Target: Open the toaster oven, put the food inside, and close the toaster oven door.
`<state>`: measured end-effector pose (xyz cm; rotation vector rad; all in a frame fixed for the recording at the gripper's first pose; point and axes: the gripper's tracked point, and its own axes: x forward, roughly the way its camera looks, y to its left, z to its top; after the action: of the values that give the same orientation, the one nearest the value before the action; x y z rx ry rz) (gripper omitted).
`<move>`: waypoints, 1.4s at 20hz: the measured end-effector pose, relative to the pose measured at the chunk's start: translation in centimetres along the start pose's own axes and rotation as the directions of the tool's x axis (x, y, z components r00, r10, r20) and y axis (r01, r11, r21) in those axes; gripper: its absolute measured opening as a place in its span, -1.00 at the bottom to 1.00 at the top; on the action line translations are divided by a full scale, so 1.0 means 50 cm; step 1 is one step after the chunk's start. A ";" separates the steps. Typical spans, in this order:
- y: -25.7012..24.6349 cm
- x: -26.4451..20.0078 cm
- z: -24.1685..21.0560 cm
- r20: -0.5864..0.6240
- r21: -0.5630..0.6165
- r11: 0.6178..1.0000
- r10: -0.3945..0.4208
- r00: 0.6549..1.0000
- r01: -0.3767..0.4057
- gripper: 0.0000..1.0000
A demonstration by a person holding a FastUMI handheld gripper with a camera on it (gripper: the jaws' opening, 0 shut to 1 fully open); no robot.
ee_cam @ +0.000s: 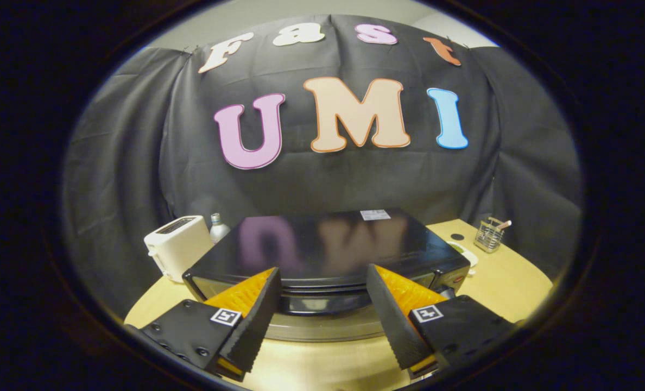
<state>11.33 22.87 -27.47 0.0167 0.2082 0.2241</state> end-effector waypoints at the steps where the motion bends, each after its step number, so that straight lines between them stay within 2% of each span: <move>1: 0.000 -0.003 -0.001 0.002 -0.005 1.000 0.000 1.000 0.000 0.96; 11: -0.004 -0.104 -0.047 0.018 -0.006 1.000 -0.010 1.000 0.010 0.91; 20: -0.016 -0.189 -0.150 -0.154 -0.027 0.999 0.016 0.988 -0.021 0.85; 28: -0.023 -0.201 -0.258 -0.350 -0.024 1.000 0.008 0.937 -0.018 0.80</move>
<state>-0.66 19.45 -38.07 -0.0488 0.5608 0.2421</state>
